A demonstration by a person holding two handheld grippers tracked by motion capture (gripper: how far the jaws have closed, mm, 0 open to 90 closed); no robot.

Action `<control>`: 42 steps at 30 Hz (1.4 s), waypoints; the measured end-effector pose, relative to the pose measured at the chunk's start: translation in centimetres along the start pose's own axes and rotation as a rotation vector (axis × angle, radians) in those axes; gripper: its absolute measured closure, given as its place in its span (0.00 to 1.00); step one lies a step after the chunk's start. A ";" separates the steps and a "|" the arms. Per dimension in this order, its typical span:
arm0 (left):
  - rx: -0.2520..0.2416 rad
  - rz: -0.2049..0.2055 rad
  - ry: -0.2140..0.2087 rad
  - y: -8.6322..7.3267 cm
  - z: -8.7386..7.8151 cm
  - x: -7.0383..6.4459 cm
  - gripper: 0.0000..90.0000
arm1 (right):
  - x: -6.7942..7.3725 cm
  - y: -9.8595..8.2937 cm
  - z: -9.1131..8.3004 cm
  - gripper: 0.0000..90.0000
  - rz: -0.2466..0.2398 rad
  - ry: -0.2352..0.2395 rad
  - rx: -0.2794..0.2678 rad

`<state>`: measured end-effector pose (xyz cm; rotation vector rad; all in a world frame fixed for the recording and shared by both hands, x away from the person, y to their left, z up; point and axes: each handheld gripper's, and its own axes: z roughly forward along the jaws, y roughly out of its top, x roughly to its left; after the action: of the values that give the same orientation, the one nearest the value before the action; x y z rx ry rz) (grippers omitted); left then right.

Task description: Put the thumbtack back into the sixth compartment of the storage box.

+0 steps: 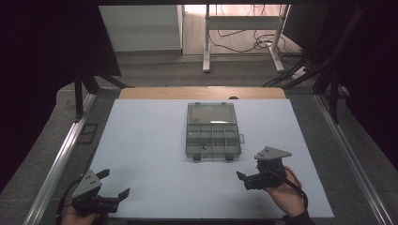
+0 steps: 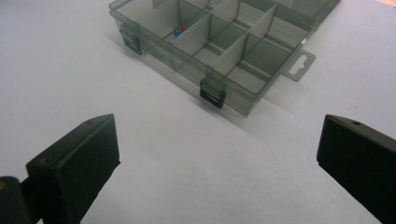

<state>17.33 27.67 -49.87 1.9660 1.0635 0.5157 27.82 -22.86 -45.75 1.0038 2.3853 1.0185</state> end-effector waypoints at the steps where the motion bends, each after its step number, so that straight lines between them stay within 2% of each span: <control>1: 0.000 0.000 0.000 0.0 0.0 0.0 0.02 | -0.1 -0.1 -0.1 0.00 0.002 -0.002 0.000; 24: 0.001 0.000 0.001 0.0 0.0 0.0 0.02 | -1.0 -2.5 -2.4 0.00 0.074 -0.050 -0.033; 42: 0.002 -0.002 0.001 0.0 0.0 0.0 0.02 | -1.8 -4.7 -4.1 0.00 0.124 -0.117 -0.042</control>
<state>17.35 27.65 -49.87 1.9663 1.0669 0.5154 24.55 -28.48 -46.33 1.1747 2.2222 1.0181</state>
